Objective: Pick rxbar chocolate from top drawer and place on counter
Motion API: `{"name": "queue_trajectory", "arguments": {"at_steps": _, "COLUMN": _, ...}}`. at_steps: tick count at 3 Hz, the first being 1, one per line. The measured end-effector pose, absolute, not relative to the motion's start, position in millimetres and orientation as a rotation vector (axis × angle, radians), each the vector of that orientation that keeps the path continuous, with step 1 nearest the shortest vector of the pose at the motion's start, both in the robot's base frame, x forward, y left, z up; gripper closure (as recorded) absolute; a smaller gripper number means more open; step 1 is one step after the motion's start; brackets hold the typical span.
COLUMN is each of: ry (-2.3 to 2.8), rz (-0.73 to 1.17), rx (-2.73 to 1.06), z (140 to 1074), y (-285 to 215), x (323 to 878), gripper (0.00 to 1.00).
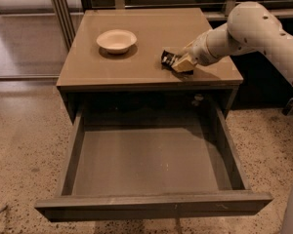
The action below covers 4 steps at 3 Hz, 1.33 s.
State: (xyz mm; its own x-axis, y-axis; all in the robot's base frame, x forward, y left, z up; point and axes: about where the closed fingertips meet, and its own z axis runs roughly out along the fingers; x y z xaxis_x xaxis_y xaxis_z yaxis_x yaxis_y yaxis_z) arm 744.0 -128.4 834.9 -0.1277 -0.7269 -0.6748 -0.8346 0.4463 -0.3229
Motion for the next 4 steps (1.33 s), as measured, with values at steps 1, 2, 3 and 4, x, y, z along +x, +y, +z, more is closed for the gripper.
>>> {"name": "queue_trajectory", "arguments": {"at_steps": 1, "ry": 1.850, "rz": 0.242, "rx": -1.246, "z": 826.7, "y": -129.5, "x": 761.4, "gripper": 1.00}}
{"name": "queue_trajectory", "arguments": {"at_steps": 2, "ry": 1.848, "rz": 0.252, "rx": -1.239, "z": 825.0, "y": -128.8, "x": 763.4, "gripper": 0.83}}
{"name": "queue_trajectory", "arguments": {"at_steps": 3, "ry": 1.848, "rz": 0.252, "rx": -1.239, "z": 825.0, "y": -128.7, "x": 763.4, "gripper": 0.59}}
{"name": "queue_trajectory", "arguments": {"at_steps": 4, "ry": 1.837, "rz": 0.244, "rx": -1.241, "z": 835.9, "y": -115.0, "x": 760.2, "gripper": 0.36}}
